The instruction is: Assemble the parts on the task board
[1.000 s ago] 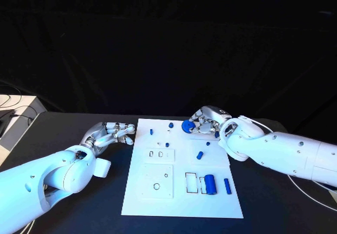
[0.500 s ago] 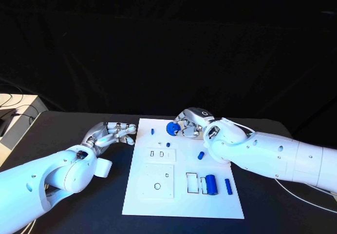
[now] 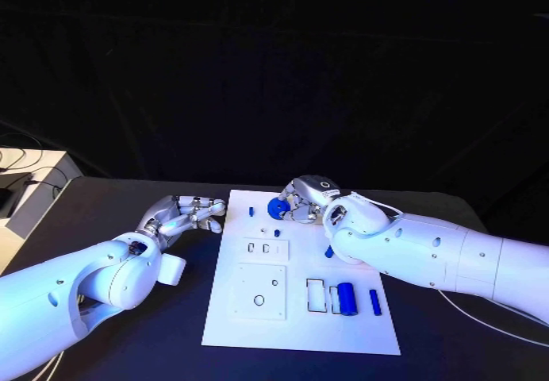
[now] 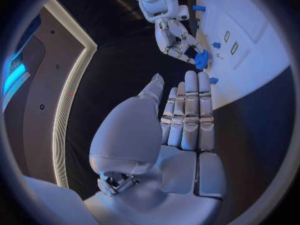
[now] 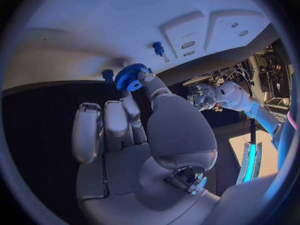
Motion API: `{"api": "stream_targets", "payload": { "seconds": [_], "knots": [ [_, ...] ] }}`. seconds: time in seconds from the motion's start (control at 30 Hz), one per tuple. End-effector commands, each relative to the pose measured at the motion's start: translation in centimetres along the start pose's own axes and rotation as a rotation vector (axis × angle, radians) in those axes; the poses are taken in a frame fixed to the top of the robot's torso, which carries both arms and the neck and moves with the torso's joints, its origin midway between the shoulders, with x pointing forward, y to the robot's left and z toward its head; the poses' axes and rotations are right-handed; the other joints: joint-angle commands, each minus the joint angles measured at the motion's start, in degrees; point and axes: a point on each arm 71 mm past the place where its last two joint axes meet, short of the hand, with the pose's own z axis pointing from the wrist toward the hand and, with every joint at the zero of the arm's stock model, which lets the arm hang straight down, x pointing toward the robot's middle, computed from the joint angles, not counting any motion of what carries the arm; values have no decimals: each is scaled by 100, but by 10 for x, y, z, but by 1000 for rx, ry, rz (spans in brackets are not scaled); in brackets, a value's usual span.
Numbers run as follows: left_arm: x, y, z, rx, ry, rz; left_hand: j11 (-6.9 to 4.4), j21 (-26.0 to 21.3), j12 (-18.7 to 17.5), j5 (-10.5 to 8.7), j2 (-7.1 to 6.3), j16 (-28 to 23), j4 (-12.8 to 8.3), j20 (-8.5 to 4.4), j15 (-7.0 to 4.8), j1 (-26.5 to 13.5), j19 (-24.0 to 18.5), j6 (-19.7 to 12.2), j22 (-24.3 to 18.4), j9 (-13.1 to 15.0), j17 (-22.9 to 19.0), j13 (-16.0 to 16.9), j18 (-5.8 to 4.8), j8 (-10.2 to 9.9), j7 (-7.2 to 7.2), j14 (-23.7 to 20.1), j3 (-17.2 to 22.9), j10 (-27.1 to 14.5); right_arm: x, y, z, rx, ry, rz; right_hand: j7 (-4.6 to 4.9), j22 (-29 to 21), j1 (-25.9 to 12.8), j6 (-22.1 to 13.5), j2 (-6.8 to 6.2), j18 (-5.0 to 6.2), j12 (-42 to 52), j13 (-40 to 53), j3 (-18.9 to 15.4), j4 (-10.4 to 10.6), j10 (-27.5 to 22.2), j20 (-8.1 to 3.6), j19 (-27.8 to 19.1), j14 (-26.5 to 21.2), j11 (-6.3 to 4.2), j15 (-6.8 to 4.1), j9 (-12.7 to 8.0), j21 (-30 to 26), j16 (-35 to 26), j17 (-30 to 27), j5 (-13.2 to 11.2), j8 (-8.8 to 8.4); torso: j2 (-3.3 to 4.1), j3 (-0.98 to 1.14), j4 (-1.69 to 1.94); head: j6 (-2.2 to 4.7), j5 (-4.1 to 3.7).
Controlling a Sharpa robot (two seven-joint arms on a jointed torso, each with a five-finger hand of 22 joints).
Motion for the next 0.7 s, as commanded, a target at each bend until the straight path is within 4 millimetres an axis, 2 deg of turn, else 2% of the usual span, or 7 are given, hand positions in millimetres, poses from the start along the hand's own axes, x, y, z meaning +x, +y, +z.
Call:
{"api": "stream_targets", "payload": {
  "seconds": [0.03,0.23,0.7],
  "knots": [
    [2,-1,0,13,20,-3,1,12,-20,-9,6,-18,-22,4,-1,37,-48,-38,-9,-8,8,-4,9,-17,-18,4,0,-47,2,0,1,-8,4,-34,56,1157,2,67,35,-105,-12,5,-5,-13,93,-54,489,0,-47,-25,23,16,-4,6,15,20,-8,4,-9,-16,17],
    [3,-2,0,13,21,-3,1,12,-20,-9,6,-18,-22,4,-1,37,-48,-38,-9,-8,8,-4,9,-17,-18,4,0,-47,5,1,2,-8,13,-44,60,1158,1,57,31,-106,-25,4,-3,-13,90,-53,489,-1,-46,-24,22,19,-9,5,14,19,-8,9,-10,-25,17],
    [2,-1,0,12,20,-3,0,34,-19,-9,0,-16,-30,5,-1,21,-58,-34,-18,-7,8,-4,10,-17,-18,2,9,-39,11,0,2,-8,43,-65,72,1157,-20,20,21,-105,-57,-2,-6,0,74,-49,488,-2,-37,-19,18,14,-15,13,-4,15,-9,6,-12,-43,30]
  ]
}}
